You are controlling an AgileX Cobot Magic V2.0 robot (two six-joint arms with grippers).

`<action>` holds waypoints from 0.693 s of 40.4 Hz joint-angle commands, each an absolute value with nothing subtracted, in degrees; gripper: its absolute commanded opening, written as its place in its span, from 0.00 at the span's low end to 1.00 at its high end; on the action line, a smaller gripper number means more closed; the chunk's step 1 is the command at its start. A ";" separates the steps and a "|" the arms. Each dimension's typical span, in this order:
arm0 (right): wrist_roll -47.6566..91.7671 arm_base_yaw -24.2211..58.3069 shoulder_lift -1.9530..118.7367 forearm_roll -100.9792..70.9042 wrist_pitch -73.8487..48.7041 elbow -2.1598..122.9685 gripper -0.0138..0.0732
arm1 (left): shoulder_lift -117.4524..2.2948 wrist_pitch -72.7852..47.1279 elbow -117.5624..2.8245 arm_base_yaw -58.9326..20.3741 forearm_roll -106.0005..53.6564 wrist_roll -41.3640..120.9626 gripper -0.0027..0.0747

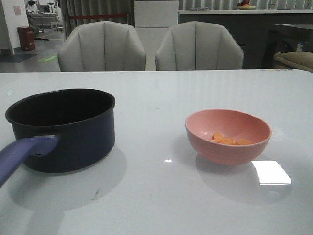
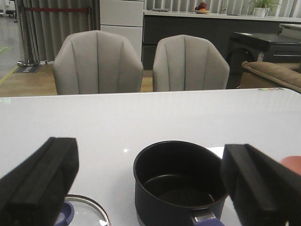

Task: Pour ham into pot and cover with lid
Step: 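Move the right gripper toward the pink bowl, then grasp the rim of the pink bowl with the right gripper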

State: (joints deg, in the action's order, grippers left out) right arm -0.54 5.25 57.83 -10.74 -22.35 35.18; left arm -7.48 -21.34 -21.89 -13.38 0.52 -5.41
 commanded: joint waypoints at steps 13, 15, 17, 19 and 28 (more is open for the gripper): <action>0.32 12.46 85.32 -12.41 -24.06 54.63 0.73 | -7.91 -17.23 -23.42 -13.80 0.43 -5.38 0.89; 0.32 12.46 88.02 -13.09 -24.48 56.13 0.73 | -7.91 -17.23 -23.42 -13.80 0.43 -5.38 0.89; 0.32 12.46 90.90 -13.74 -24.93 57.85 0.73 | -7.91 -17.23 -23.42 -13.80 0.43 -5.38 0.89; 0.32 12.46 92.86 -14.50 -25.61 59.12 0.72 | -7.91 -17.23 -23.42 -13.80 0.43 -5.38 0.89; 0.32 12.46 100.84 -15.00 -30.29 65.17 0.47 | -7.91 -17.23 -23.42 -13.80 0.43 -5.38 0.89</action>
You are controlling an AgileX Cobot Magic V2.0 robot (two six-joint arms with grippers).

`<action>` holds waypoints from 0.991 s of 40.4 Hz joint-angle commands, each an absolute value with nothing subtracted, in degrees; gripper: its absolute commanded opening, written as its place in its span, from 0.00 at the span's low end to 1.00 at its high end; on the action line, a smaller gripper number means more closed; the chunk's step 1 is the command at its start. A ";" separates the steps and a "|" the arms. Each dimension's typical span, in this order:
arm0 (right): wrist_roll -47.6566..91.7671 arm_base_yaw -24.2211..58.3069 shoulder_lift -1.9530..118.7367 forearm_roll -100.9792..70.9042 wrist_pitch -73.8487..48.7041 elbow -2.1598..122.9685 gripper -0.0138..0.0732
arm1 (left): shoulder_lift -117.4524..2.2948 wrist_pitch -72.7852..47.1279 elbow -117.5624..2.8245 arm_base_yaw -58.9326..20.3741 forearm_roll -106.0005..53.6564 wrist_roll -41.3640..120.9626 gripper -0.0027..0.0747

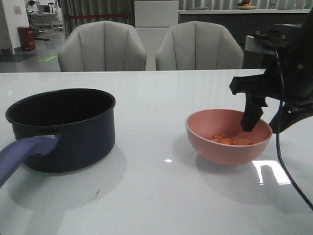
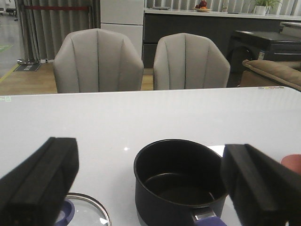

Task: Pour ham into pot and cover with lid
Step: 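Grasp the rim of the pink bowl with the right gripper, then lift the pink bowl and carry it over the saucepan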

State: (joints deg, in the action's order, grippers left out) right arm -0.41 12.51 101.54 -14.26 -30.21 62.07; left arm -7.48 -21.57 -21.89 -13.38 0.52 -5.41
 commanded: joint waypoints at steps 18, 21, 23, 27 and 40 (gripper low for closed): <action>3.75 12.27 99.71 -17.95 -28.80 67.56 0.31 | -7.91 -17.23 -23.42 -13.80 0.43 -5.38 0.89; 4.50 12.57 97.99 -17.95 -29.48 68.95 0.31 | -7.91 -17.23 -23.42 -13.80 0.43 -5.38 0.89; 6.14 13.69 96.73 -17.95 -29.41 70.12 0.31 | -7.91 -17.23 -23.42 -13.80 0.43 -5.38 0.89; 10.34 17.48 94.44 -17.95 -29.41 73.44 0.31 | -7.91 -17.23 -23.42 -13.80 0.43 -5.38 0.89; 11.07 33.60 94.80 -17.73 -20.18 81.69 0.31 | -7.91 -17.23 -23.42 -13.80 0.43 -5.38 0.89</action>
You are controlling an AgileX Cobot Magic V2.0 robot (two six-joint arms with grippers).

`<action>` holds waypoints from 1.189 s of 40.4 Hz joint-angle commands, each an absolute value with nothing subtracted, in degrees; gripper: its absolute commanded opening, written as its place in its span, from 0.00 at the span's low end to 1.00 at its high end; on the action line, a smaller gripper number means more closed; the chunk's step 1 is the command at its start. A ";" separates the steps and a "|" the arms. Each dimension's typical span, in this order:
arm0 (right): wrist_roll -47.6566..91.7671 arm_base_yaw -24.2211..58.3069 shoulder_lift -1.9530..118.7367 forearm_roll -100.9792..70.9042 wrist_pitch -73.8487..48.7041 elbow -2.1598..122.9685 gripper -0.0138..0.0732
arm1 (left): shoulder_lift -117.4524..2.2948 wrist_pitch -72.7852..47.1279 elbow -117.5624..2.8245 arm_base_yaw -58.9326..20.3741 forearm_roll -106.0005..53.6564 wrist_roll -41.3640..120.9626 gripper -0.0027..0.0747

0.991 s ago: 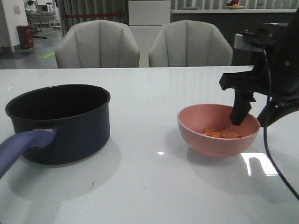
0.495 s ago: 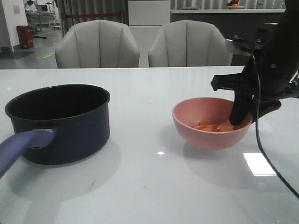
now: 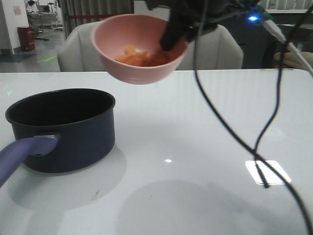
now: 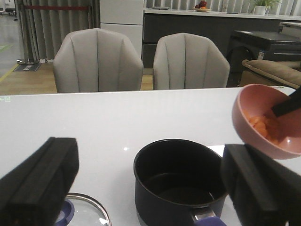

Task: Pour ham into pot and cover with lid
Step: 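Lift the pink bowl and carry it over the saucepan, then tilt the pink bowl to pour carrot slices into the saucepan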

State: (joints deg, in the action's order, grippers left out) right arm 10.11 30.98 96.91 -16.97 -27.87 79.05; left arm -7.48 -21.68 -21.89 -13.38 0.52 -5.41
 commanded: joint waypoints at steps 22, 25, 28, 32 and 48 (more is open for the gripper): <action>14.34 40.83 103.29 -4.00 34.16 73.05 0.31 | -7.91 -17.23 -23.42 -13.80 0.43 -5.38 0.89; 14.39 40.83 104.59 -2.07 43.51 70.92 0.31 | -7.91 -17.23 -23.42 -13.80 0.43 -5.38 0.89; 14.88 40.83 105.99 0.76 49.73 69.94 0.31 | -7.91 -17.23 -23.42 -13.80 0.43 -5.38 0.89; 17.65 40.91 108.02 4.41 53.57 69.95 0.31 | -7.91 -17.23 -23.42 -13.80 0.43 -5.38 0.89; 47.40 42.19 113.81 6.09 64.49 69.95 0.31 | -7.91 -17.23 -23.42 -13.80 0.43 -5.38 0.89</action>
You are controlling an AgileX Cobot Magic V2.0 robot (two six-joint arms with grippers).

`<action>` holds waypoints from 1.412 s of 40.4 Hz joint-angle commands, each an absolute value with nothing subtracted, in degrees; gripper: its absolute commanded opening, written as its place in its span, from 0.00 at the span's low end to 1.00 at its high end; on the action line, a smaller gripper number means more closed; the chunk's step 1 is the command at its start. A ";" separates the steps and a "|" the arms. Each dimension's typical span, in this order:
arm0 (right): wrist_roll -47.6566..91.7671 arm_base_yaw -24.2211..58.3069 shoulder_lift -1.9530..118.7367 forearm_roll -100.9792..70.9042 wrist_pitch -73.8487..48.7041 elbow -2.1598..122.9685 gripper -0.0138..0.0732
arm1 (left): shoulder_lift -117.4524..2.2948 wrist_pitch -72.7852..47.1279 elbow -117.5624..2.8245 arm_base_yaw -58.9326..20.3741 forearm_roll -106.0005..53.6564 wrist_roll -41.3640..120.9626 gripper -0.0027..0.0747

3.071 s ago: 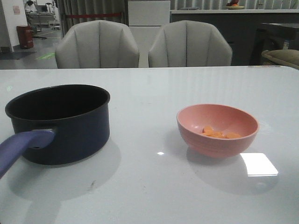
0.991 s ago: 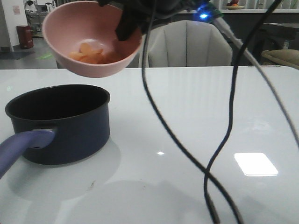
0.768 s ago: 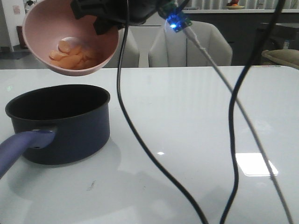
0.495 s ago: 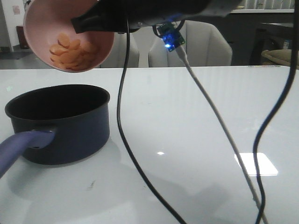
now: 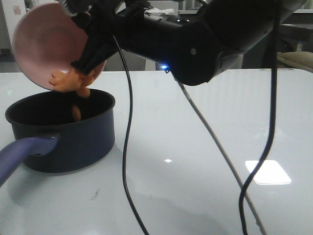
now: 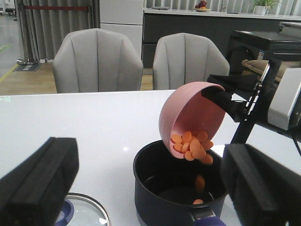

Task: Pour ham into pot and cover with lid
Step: 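Tilt the pink bowl to pour carrot slices into the saucepan, then carry the empty pink bowl back and set it on the table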

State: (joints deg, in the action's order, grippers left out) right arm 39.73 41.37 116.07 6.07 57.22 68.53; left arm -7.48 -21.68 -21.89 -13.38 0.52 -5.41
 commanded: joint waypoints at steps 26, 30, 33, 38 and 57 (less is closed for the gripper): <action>30.71 44.87 116.45 -7.27 66.61 71.37 0.31 | -7.91 -17.23 -23.42 -13.80 0.43 -5.38 0.89; 22.67 44.87 114.05 -7.43 60.63 71.37 0.31 | -7.91 -17.23 -23.42 -13.80 0.43 -5.38 0.89; 16.64 44.87 111.87 -8.08 54.36 71.37 0.31 | -7.91 -17.23 -23.42 -13.80 0.43 -5.38 0.89; 9.30 44.87 107.55 -9.45 41.50 71.37 0.31 | -7.91 -17.23 -23.42 -13.80 0.43 -5.38 0.89; 8.24 37.00 88.47 -9.62 -10.05 71.37 0.31 | -7.91 -17.23 -23.42 -13.80 0.43 -5.38 0.89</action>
